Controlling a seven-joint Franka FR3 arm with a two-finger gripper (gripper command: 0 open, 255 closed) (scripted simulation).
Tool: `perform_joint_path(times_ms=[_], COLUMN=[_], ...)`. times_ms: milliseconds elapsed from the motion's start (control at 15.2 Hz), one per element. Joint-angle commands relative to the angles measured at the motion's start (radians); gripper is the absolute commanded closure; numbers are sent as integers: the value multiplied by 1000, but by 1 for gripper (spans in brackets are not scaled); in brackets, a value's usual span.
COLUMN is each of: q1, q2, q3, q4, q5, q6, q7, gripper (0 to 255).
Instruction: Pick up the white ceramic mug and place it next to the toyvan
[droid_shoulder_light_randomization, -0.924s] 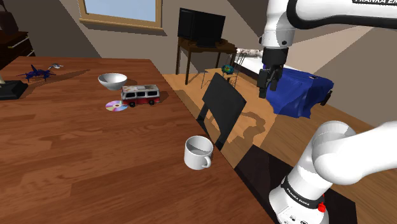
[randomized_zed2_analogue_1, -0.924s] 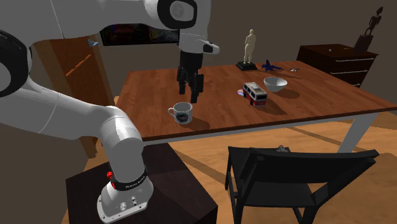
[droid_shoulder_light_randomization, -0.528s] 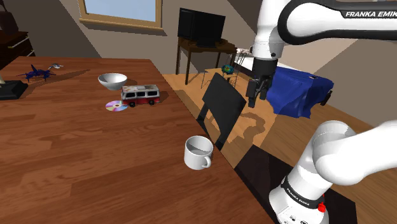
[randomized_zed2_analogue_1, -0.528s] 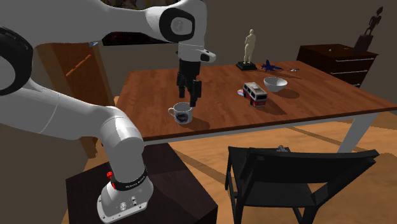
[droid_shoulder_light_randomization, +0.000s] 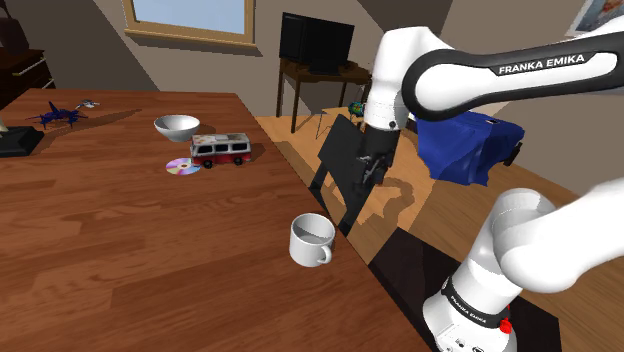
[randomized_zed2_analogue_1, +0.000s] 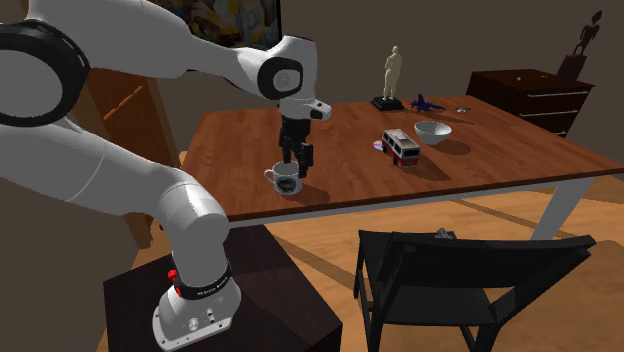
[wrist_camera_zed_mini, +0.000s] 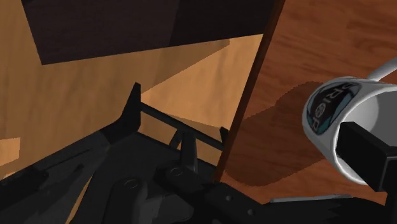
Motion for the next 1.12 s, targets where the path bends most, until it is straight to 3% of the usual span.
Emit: perform_joint_path(times_ms=[0, 462, 1056], q1=[21, 79, 83], q2=[42, 240, 320], q3=[25, 104, 116], q4=[-11, -25, -74], q5=[29, 103, 111], q6=[78, 366, 495], q7=[24, 86, 84], gripper=[0, 0, 0])
